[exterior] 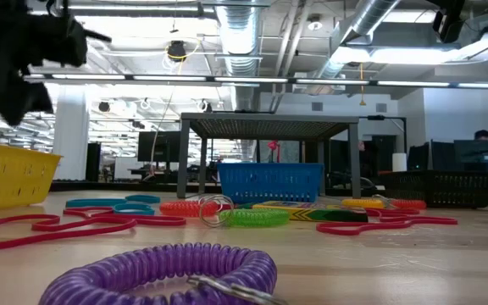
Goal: Pick & Place Office Desk Supplies
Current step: Put the yellow spring keychain into the yellow bin
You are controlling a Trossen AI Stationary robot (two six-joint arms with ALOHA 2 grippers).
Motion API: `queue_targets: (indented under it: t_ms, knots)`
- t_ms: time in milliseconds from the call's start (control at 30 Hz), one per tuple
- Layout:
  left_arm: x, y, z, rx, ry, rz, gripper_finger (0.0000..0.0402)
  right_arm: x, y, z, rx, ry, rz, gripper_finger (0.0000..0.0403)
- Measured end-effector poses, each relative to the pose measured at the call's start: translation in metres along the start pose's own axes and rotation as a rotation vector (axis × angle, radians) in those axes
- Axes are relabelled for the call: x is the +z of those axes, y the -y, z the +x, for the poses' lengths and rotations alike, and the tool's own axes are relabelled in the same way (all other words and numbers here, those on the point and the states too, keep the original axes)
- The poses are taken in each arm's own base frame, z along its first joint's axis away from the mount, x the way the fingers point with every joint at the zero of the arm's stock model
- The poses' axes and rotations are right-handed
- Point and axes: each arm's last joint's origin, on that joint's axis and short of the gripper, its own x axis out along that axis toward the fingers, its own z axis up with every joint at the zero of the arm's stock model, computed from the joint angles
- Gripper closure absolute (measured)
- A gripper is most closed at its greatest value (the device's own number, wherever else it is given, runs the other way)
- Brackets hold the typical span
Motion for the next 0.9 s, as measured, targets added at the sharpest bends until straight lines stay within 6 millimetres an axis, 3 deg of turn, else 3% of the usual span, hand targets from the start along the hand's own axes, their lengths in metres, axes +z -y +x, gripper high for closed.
queue_targets:
  t_ms: [133,267,400,533,700,900]
  knots:
    - [0.005,-0.002,-0.021,-0.058,0.184,-0.018,0.0188,0.0,0.0,0.0,0.004,-0.004,-0.019,0.0287]
    - [0.017,0.005,-0.043,-0.148,0.477,-0.012,0.0188,0.005,-0.003,0.0,-0.043,-0.067,-0.097,0.029]
    - [0.034,0.015,-0.06,-0.183,0.784,0.076,0.0188,0.018,-0.009,0.003,-0.13,-0.19,-0.22,0.0304]
    - [0.052,0.023,-0.07,-0.218,0.983,0.152,0.0188,0.034,-0.014,0.009,-0.233,-0.342,-0.322,0.032]
    - [0.066,0.023,-0.069,-0.227,1.064,0.149,0.0188,0.041,-0.018,0.031,-0.257,-0.538,-0.425,0.033]
    - [0.075,0.019,-0.055,-0.231,0.99,0.144,0.0188,0.027,-0.005,0.069,-0.268,-0.743,-0.439,0.033]
